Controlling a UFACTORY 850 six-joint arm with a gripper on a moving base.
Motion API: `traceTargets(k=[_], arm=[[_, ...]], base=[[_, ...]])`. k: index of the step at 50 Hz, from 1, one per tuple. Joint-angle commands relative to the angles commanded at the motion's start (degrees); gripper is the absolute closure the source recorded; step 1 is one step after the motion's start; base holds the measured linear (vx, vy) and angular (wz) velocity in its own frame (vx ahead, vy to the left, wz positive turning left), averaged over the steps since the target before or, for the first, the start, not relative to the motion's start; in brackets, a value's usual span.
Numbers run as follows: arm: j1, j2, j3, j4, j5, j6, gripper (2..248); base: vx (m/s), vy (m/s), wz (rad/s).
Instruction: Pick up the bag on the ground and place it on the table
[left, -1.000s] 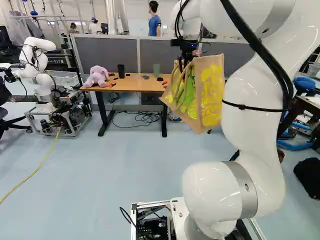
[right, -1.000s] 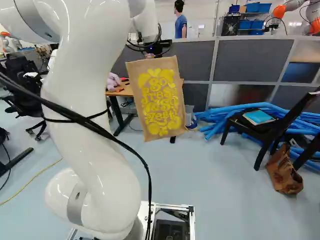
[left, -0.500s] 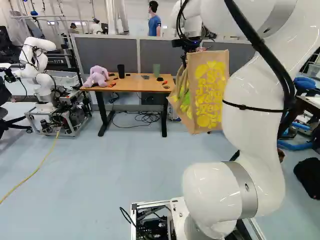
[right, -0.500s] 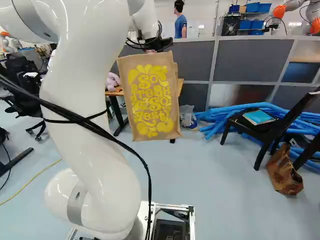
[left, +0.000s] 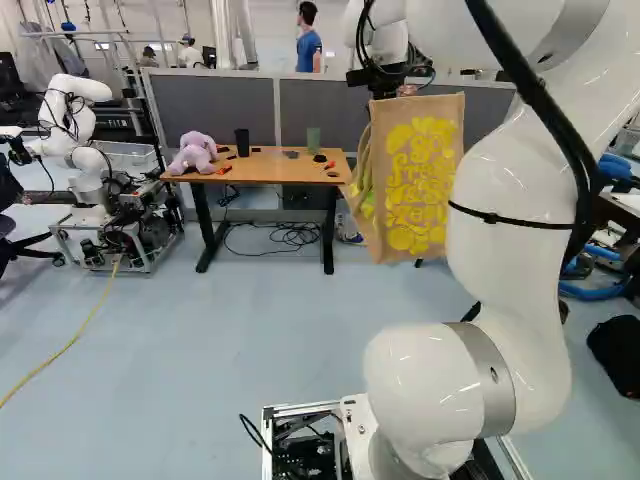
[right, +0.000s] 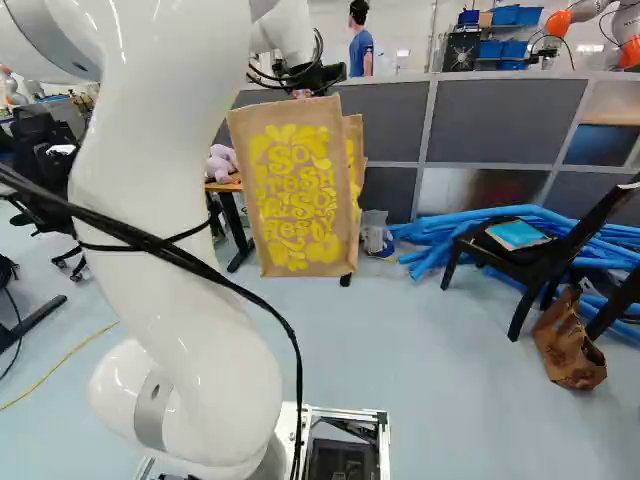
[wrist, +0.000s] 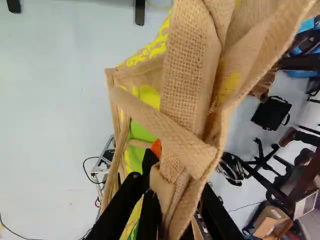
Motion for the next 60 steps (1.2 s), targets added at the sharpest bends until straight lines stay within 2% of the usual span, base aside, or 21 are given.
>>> traceTargets(k=[27,60], arm=[[0.6,2.8,-1.9,0.0,0.0,0.0,217],[0.7,3.0,-2.2,0.0,0.0,0.0,217]], base=[[0.000,0.000,0.000],[0.000,0.000,0.000]])
